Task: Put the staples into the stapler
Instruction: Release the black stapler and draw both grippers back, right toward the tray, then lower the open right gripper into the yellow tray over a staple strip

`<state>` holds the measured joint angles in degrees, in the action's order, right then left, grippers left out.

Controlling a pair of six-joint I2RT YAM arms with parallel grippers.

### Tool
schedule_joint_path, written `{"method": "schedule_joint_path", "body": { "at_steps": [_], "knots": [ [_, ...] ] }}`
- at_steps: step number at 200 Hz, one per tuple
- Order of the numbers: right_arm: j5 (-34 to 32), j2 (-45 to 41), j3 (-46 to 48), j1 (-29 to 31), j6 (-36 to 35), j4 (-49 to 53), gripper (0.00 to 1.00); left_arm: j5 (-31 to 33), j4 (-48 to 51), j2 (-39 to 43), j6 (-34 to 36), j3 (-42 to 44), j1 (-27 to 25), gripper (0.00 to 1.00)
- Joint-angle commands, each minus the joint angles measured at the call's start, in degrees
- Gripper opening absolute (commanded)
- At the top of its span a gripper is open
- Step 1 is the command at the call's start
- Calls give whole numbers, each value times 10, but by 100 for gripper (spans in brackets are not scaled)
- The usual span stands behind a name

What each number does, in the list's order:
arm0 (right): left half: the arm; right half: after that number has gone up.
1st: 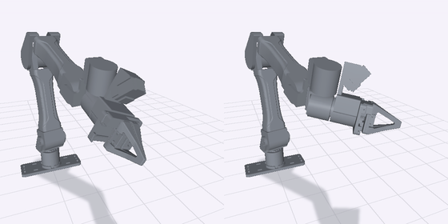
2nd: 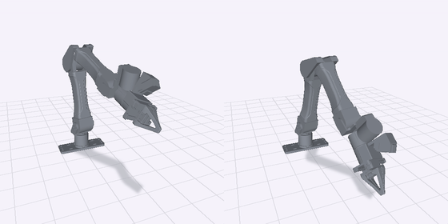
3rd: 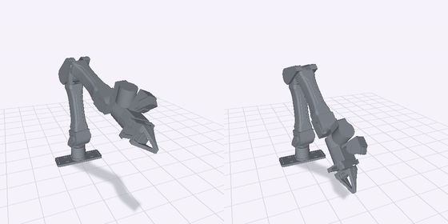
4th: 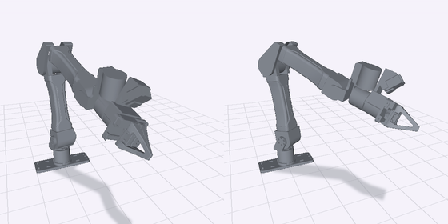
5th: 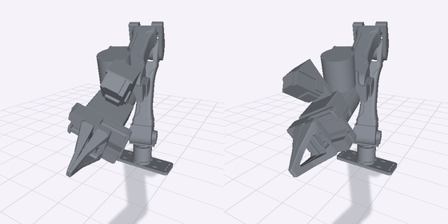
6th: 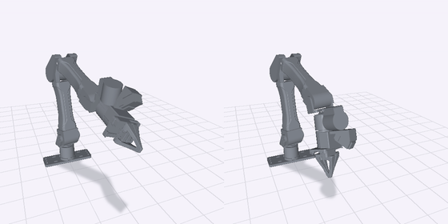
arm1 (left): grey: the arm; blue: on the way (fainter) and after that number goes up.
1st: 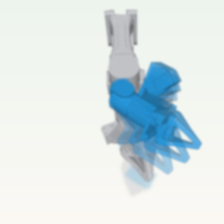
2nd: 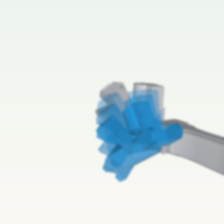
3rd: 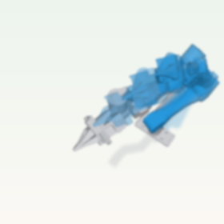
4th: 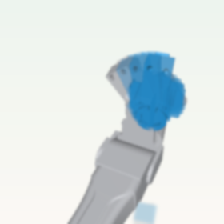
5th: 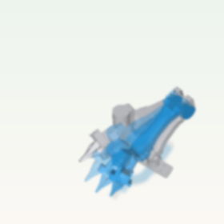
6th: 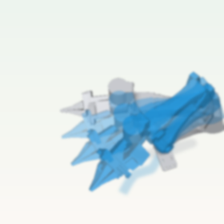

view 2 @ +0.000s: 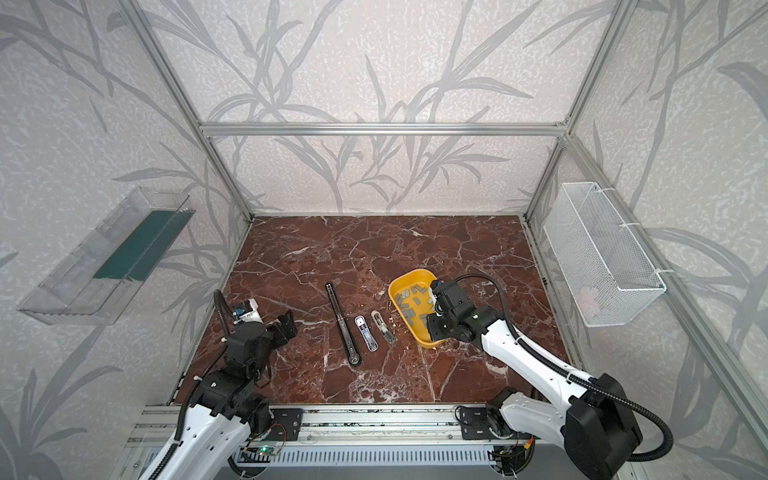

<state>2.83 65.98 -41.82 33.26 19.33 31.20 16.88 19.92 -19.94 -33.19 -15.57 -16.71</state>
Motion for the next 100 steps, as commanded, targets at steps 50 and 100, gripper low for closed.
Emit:
{"method": "schedule_joint_path", "body": {
  "at_steps": [50,100],
  "knots": [
    [-1,16,15,14,-3,8,38,4,11,68,-7,17,2,93],
    [-5,53,9,52,9,3,35,5,18,60,-15,14,2,93]
  ]
}}
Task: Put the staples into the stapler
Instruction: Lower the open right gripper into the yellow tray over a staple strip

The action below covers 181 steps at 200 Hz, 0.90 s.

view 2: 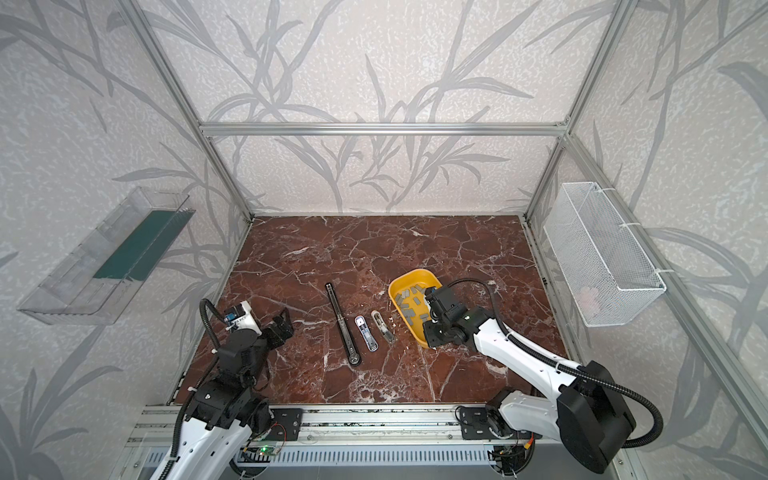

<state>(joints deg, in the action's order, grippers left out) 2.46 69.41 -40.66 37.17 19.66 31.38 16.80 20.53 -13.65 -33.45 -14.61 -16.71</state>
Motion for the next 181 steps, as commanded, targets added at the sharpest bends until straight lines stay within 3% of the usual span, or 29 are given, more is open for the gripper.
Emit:
{"method": "schedule_joint_path", "body": {
  "at_steps": [1,102,181],
  "knots": [
    [-2,20,-3,14,7,1,35,6,12,-3,-13,4,2,94],
    [29,67,-19,94,59,-36,28,6,11,-2,-11,5,2,93],
    [2,76,-20,152,98,-67,27,7,11,0,-11,5,2,94]
  ]
}}
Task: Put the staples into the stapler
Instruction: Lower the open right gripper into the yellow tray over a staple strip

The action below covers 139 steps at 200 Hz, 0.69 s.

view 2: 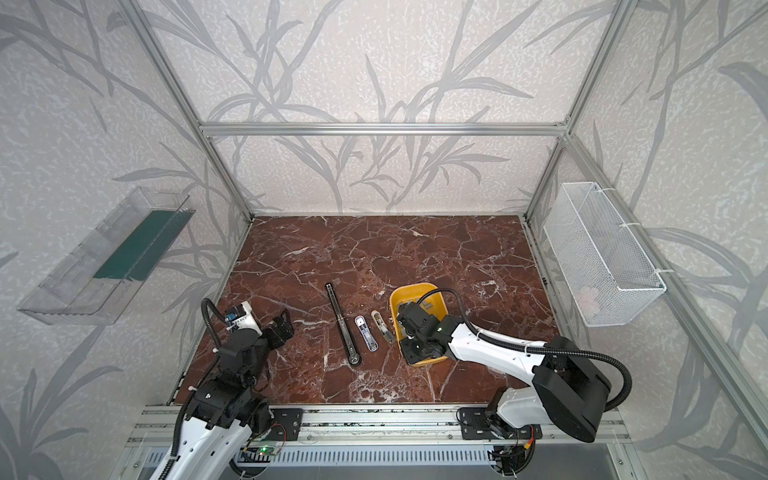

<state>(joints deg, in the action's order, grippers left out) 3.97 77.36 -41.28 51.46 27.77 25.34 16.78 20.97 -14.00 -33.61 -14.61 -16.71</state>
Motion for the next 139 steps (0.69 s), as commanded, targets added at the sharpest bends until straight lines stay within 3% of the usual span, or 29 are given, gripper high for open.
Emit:
{"method": "schedule_joint_path", "body": {
  "at_steps": [1,44,66,96,139],
  "knots": [
    [-14,-4,-15,10,17,-7,27,7,7,4,-9,5,2,93],
    [-93,-16,-70,7,-17,25,30,1,3,2,-7,6,2,93],
    [-128,-12,-109,-25,-44,42,32,1,0,-1,-6,7,2,94],
    [-81,24,-130,-99,-50,14,33,-5,-15,-10,0,8,2,93],
    [-98,122,-190,-113,-76,18,34,1,-30,-26,6,8,2,94]
  ]
}}
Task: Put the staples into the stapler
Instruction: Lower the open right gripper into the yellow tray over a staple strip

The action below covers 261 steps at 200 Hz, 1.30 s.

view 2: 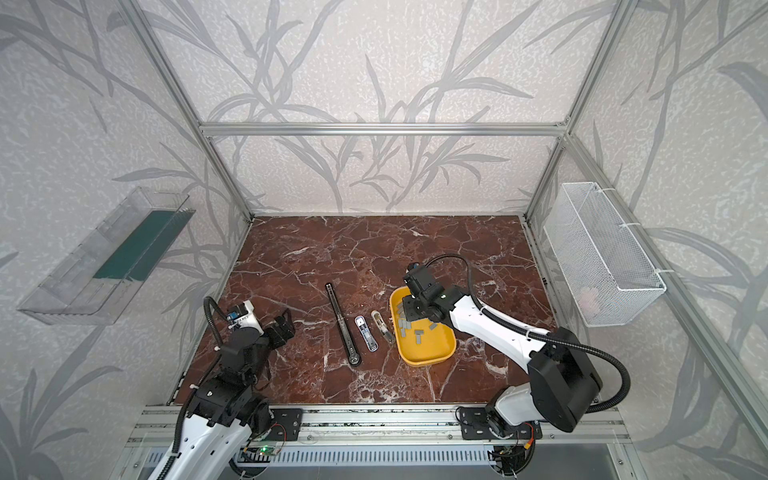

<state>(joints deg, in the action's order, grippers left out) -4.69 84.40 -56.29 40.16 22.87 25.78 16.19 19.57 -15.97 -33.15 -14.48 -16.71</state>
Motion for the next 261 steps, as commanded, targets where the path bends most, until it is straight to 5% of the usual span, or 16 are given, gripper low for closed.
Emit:
{"method": "schedule_joint_path", "body": {
  "at_steps": [1,32,261],
  "knots": [
    [-12,54,-41,0,-27,16,34,7,-16,-6,1,7,2,94],
    [-43,130,-97,-13,-44,79,34,0,-16,-6,2,7,2,94],
    [7,204,-71,-44,-36,50,34,-7,-10,20,3,14,2,94]
  ]
}}
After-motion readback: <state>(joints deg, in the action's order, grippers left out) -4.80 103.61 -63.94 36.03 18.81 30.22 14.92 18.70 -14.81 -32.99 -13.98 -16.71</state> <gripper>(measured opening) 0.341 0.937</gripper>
